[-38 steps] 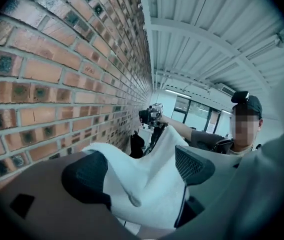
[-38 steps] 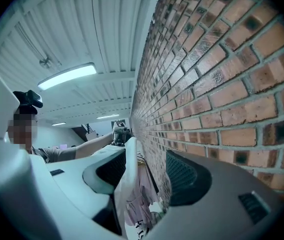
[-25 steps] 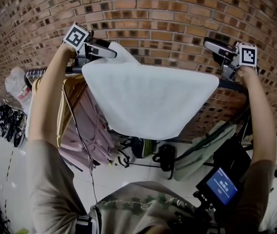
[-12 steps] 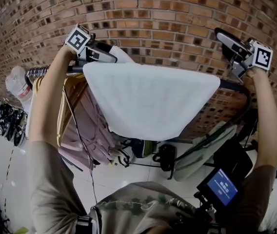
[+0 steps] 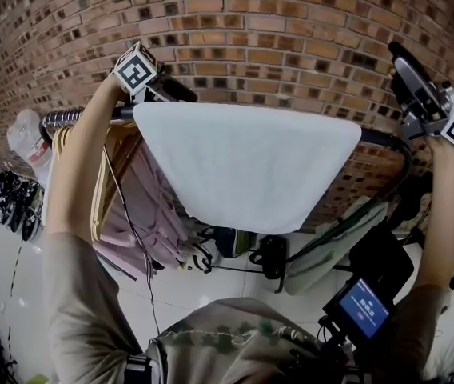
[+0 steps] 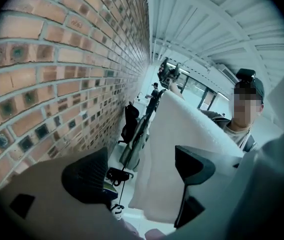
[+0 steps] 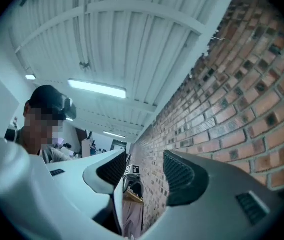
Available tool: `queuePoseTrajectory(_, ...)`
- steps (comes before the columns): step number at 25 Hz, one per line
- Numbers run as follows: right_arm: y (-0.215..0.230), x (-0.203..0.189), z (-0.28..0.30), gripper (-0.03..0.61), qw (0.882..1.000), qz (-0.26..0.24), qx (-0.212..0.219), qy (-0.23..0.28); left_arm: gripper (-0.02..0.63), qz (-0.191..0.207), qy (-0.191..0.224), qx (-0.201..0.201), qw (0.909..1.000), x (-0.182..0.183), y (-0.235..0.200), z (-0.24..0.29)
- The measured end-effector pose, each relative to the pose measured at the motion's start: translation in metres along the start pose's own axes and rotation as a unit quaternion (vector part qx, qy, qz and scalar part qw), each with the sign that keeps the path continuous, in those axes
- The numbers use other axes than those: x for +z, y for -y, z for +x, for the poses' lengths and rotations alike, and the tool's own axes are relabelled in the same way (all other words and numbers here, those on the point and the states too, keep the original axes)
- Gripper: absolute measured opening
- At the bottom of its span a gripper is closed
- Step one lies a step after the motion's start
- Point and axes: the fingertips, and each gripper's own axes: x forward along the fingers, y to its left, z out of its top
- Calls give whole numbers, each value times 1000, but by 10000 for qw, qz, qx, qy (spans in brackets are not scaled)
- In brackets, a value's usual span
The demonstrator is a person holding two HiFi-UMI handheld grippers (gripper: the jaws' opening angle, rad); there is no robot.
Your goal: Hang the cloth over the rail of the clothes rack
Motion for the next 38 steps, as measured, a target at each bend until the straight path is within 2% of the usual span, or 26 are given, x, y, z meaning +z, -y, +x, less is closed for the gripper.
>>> queuePoseTrajectory(3, -39, -5, -8, 232, 9993, -167, 291, -164, 436, 0, -19, -42, 10000, 2, 1, 1)
queuePoseTrajectory(8, -84, -37, -30, 232, 9963, -90, 555, -644, 436, -13, 216, 37, 9998, 6, 2, -5)
queuePoseTrajectory(13, -104, -70, -55, 232, 9948, -520, 119, -870, 436, -32, 279, 78, 9996, 8, 1, -5)
queuePoseTrajectory(16, -122, -78, -58, 232, 9946, -359, 71, -969, 436, 6, 356, 85, 9993, 12, 2, -5)
queuePoseTrajectory(18, -129, -94, -60, 232, 9933, -138, 142, -1141, 436, 78, 593, 86, 9982, 19, 3, -10)
queuePoseTrajectory(21, -128, -115, -65, 232, 9922, 229, 154, -1214, 436, 106, 1232, 127, 9922, 36, 5, -27)
queuePoseTrajectory(23, -124, -121, -68, 232, 9921, 425, 101, -1173, 436, 117, 1517, 156, 9882, 44, 6, -35)
queuePoseTrajectory(30, -129, -125, -71, 232, 9913, 719, 197, -1084, 436, 258, 1842, 249, 9822, 57, 11, -41)
queuePoseTrajectory(34, -132, -112, -61, 232, 9933, 597, 288, -944, 436, 691, 2059, 491, 9749, 73, 16, -50)
queuePoseTrajectory(38, -135, -124, -51, 232, 9905, 624, 442, -1144, 436, 1166, 2478, 965, 9569, 92, 21, -73)
